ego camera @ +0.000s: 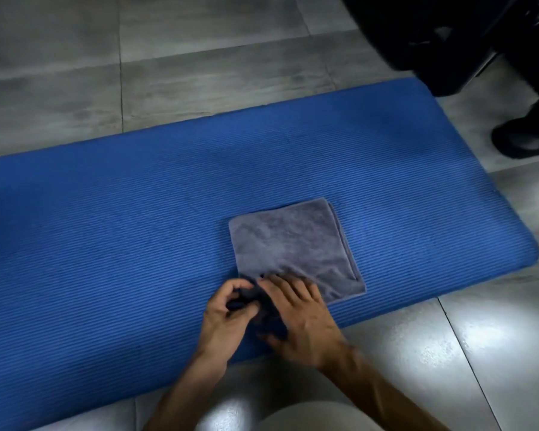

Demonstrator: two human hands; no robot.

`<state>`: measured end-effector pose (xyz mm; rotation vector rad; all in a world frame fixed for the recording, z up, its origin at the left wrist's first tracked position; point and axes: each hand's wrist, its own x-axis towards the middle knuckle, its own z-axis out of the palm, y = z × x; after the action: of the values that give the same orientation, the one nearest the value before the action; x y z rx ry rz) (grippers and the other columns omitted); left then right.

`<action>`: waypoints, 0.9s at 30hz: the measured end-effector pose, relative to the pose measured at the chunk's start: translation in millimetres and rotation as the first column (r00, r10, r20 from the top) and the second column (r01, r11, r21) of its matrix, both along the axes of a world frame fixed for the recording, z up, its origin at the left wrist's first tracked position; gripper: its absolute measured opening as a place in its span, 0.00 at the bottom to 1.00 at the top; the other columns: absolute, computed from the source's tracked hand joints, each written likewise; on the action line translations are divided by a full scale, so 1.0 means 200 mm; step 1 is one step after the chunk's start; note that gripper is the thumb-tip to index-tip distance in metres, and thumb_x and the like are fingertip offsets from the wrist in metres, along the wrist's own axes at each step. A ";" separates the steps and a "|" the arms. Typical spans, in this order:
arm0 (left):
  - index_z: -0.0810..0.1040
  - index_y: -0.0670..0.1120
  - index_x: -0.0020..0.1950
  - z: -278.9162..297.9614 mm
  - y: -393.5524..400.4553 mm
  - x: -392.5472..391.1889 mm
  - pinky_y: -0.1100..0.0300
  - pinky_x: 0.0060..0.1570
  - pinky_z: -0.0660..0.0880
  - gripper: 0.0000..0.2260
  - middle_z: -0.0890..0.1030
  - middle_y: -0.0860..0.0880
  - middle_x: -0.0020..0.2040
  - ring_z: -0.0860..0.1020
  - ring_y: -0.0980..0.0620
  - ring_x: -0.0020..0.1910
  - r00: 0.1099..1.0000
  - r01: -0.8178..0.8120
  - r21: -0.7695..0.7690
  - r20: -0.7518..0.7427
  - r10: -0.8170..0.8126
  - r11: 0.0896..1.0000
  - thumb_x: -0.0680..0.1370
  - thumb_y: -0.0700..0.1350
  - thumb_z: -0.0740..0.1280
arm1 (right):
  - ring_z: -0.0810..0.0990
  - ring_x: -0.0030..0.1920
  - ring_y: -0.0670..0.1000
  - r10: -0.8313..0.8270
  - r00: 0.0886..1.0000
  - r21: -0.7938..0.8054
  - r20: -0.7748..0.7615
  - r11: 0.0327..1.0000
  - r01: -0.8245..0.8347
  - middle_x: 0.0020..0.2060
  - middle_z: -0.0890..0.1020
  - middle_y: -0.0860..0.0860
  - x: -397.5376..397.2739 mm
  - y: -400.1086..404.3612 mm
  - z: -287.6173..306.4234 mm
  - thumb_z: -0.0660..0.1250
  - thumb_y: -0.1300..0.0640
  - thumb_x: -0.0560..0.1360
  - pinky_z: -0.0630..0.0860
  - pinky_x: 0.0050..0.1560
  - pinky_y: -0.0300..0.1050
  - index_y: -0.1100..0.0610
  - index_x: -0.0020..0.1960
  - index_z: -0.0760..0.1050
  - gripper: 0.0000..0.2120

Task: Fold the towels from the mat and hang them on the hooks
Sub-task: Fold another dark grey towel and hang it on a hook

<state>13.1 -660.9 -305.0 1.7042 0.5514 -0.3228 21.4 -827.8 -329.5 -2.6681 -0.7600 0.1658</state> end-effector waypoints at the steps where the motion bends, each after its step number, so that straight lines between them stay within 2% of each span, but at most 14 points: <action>1: 0.79 0.53 0.47 0.04 0.00 0.01 0.66 0.36 0.75 0.15 0.83 0.52 0.44 0.80 0.54 0.44 1.000 -0.017 -0.055 0.006 0.018 0.998 0.73 0.32 0.69 | 0.72 0.64 0.52 -0.007 0.999 -0.041 0.033 0.999 0.008 0.66 0.74 0.49 -0.01 0.01 -0.01 0.70 0.40 0.67 0.68 0.64 0.50 0.51 0.73 0.63 0.39; 3: 0.78 0.52 0.53 0.10 0.01 0.02 0.64 0.34 0.74 0.12 0.83 0.49 0.44 0.81 0.54 0.41 0.997 -0.069 -0.125 0.011 0.071 0.990 0.76 0.36 0.68 | 0.76 0.58 0.52 -0.101 0.992 0.010 0.079 0.995 0.100 0.61 0.78 0.49 0.01 0.01 0.00 0.72 0.47 0.66 0.71 0.60 0.49 0.52 0.69 0.67 0.34; 6: 0.77 0.52 0.55 0.12 0.12 0.04 0.59 0.39 0.74 0.11 0.83 0.50 0.44 0.81 0.53 0.43 0.980 -0.193 -0.108 0.018 0.196 0.975 0.76 0.40 0.69 | 0.78 0.52 0.50 -0.233 0.972 0.254 0.022 0.942 0.219 0.54 0.82 0.50 0.10 0.01 0.10 0.63 0.55 0.71 0.73 0.57 0.45 0.53 0.64 0.71 0.21; 10: 0.78 0.51 0.49 0.08 0.33 0.13 0.64 0.43 0.73 0.15 0.80 0.52 0.43 0.76 0.53 0.45 0.952 -0.302 -0.004 0.046 0.302 0.953 0.77 0.31 0.63 | 0.77 0.57 0.47 -0.230 0.968 0.476 -0.099 0.843 0.249 0.56 0.79 0.49 0.27 0.02 0.36 0.64 0.64 0.73 0.74 0.59 0.45 0.56 0.63 0.74 0.18; 13: 0.77 0.46 0.53 0.13 0.45 0.26 0.56 0.50 0.72 0.13 0.78 0.51 0.43 0.76 0.51 0.47 0.937 -0.340 0.009 0.081 0.339 0.940 0.76 0.29 0.63 | 0.78 0.55 0.45 -0.219 0.964 0.534 -0.149 0.803 0.265 0.53 0.79 0.47 0.43 0.02 0.62 0.65 0.67 0.73 0.74 0.56 0.40 0.55 0.61 0.75 0.18; 15: 0.76 0.46 0.56 0.23 0.49 0.35 0.52 0.54 0.71 0.14 0.78 0.49 0.45 0.75 0.50 0.48 0.944 -0.315 0.001 0.108 0.313 0.949 0.77 0.30 0.63 | 0.80 0.50 0.44 -0.259 0.931 0.566 -0.257 0.741 0.362 0.48 0.82 0.44 0.51 0.01 0.82 0.67 0.68 0.74 0.75 0.51 0.38 0.53 0.59 0.76 0.16; 18: 0.76 0.48 0.60 0.51 0.54 0.40 0.54 0.53 0.72 0.17 0.79 0.49 0.49 0.75 0.51 0.46 0.956 -0.265 0.020 0.137 0.260 0.964 0.77 0.30 0.62 | 0.81 0.46 0.46 -0.250 0.847 0.618 -0.469 0.592 0.516 0.43 0.83 0.47 0.63 0.03 1.18 0.68 0.66 0.76 0.77 0.50 0.45 0.55 0.53 0.76 0.09; 22: 0.73 0.51 0.66 1.10 0.61 0.41 0.72 0.47 0.72 0.20 0.79 0.52 0.53 0.77 0.56 0.49 0.973 -0.160 0.130 0.188 0.134 0.978 0.77 0.33 0.65 | 0.81 0.48 0.49 -0.220 0.782 0.653 -0.583 0.445 0.612 0.46 0.83 0.51 0.66 0.06 1.76 0.67 0.65 0.77 0.79 0.51 0.45 0.59 0.56 0.74 0.09; 25: 0.74 0.54 0.63 1.59 0.64 0.36 0.79 0.46 0.70 0.22 0.79 0.50 0.54 0.78 0.68 0.47 0.979 -0.082 0.117 0.195 0.058 0.990 0.77 0.31 0.65 | 0.82 0.48 0.52 -0.253 0.774 0.624 -0.581 0.472 0.623 0.47 0.83 0.53 0.62 0.08 2.22 0.70 0.61 0.76 0.79 0.53 0.52 0.56 0.56 0.75 0.10; 27: 0.76 0.64 0.59 1.93 0.66 0.31 0.79 0.46 0.71 0.27 0.80 0.52 0.54 0.78 0.71 0.45 0.983 -0.043 0.089 0.180 0.027 0.995 0.76 0.30 0.65 | 0.83 0.50 0.55 -0.290 0.767 0.582 -0.573 0.515 0.629 0.47 0.84 0.53 0.58 0.08 2.54 0.70 0.53 0.74 0.78 0.54 0.59 0.51 0.54 0.76 0.10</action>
<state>74.6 -529.8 80.9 1.7901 0.4689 -0.1182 136.6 -810.9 179.5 -1.8118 0.0980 0.1966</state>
